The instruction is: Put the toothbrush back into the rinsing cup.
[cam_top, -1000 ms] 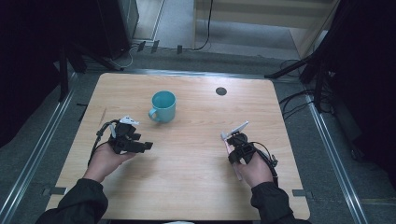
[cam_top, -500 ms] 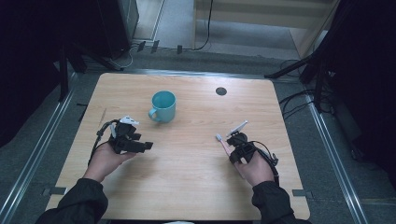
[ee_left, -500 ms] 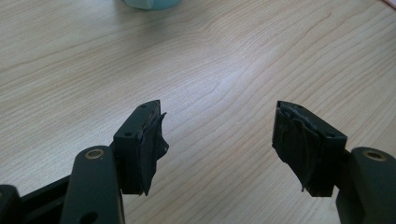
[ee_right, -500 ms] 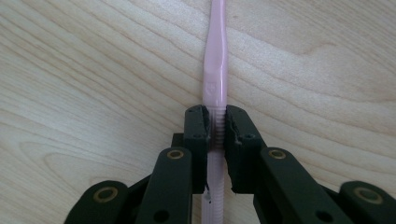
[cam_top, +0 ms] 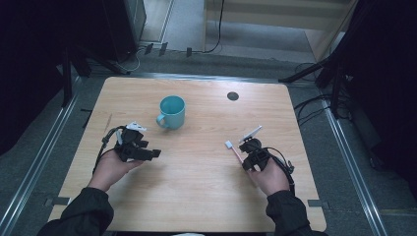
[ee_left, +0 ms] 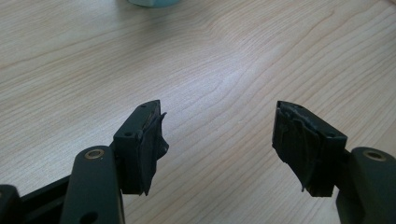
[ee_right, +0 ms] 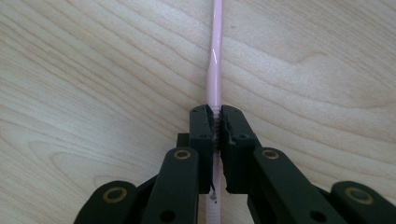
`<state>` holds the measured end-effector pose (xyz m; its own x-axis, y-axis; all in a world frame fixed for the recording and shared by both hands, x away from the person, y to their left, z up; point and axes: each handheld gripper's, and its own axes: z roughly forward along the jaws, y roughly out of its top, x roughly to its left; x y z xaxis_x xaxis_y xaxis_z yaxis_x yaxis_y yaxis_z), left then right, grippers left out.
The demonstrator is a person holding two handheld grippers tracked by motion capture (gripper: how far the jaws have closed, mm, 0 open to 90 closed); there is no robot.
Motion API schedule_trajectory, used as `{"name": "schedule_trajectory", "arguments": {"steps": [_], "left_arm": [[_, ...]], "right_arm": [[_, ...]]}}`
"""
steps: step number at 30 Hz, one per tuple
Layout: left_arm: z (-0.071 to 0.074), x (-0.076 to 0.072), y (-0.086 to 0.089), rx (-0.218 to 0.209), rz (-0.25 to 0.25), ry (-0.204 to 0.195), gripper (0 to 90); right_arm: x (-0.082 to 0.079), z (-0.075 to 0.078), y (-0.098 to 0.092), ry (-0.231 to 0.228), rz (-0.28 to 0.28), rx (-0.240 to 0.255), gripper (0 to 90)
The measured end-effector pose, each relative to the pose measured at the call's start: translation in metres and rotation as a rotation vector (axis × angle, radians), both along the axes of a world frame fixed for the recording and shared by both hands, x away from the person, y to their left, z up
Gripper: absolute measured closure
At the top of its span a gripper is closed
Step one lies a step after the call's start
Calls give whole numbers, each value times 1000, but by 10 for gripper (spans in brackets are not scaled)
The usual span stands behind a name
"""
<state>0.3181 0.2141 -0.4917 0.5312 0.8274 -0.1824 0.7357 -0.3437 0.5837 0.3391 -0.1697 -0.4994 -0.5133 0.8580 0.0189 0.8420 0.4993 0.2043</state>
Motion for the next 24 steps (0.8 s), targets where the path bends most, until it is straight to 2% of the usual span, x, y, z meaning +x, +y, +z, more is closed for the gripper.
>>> {"name": "schedule_trajectory", "arguments": {"steps": [3,4,9,10,15,16,24], "left_arm": [[0,0,0,-1,-1,0,334],[1,0,1,-4,-1,1,334],[1,0,1,-4,2,1,334],[1,0,1,-4,2,1,334],[1,0,1,-2,2,0,334],[1,0,1,-2,2,0,334],[1,0,1,-3,2,1,334]], "right_arm": [[1,1,-2,-1,-1,6,847],[1,4,-3,-4,-12,29,847],[3,7,-8,-9,-27,74,848],[3,9,-11,-15,-38,99,848],[4,12,-15,-14,-41,132,848],[4,12,-17,-12,-44,153,849],[4,17,-17,-28,-46,173,849]]}}
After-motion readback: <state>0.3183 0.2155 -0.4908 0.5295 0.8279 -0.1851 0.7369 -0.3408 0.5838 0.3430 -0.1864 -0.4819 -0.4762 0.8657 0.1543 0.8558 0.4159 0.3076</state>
